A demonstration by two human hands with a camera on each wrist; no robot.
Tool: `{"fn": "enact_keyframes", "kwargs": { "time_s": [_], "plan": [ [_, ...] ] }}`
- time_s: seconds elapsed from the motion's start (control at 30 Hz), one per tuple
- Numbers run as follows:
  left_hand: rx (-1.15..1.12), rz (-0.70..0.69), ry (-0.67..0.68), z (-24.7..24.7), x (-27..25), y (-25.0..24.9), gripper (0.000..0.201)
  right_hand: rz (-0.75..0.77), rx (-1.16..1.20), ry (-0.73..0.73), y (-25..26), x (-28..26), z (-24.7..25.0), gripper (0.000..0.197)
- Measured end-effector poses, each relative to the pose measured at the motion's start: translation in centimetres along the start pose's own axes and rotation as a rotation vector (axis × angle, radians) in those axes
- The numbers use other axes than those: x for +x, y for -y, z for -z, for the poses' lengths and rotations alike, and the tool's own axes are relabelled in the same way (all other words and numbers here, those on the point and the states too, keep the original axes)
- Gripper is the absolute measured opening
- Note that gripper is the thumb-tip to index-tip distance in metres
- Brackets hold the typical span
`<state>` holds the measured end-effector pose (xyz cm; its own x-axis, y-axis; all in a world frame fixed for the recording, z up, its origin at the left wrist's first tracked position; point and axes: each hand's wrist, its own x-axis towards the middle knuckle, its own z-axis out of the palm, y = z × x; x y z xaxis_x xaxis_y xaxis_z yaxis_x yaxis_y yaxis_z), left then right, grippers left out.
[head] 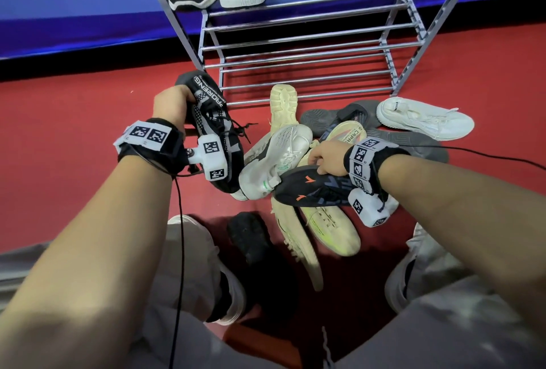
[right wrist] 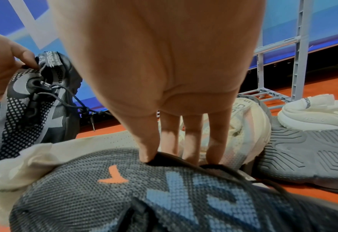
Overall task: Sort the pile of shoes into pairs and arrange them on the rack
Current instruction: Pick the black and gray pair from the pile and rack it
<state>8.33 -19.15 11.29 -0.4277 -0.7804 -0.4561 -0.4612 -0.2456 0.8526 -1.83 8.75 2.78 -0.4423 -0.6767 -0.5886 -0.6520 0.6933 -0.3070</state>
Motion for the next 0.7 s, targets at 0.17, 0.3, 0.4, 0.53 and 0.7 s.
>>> {"fn": "enact_keyframes", "kwargs": {
  "time_s": [0.17, 0.3, 0.4, 0.53, 0.7],
  "plan": [
    [-0.066, -0.119, -0.054, 1.1, 0.3, -1.9, 0.022, -0.011, 0.047, -0.06, 0.6, 0.6, 0.8, 0.028],
    [-0.118, -0.145, 0.029, 0.2, -1.1, -3.1, 0.019, 0.023, 0.271, -0.156, 2.1, 0.4, 2.5, 0.02],
    [-0.056, -0.096, 0.149, -2.1, -2.9, -2.4, 0.014, 0.041, 0.583, -0.191, 3.4, 0.3, 3.4, 0.025],
    [0.055, -0.017, 0.327, -4.9, -4.8, 0.1, 0.013, 0.014, 1.05, 0.024, 4.1, 0.4, 3.9, 0.047],
    [-0.02, 0.165, 0.467, -6.6, -5.8, 4.2, 0.015, 0.011, 0.832, 0.032, 3.5, 0.8, 2.2, 0.044]
  ]
}}
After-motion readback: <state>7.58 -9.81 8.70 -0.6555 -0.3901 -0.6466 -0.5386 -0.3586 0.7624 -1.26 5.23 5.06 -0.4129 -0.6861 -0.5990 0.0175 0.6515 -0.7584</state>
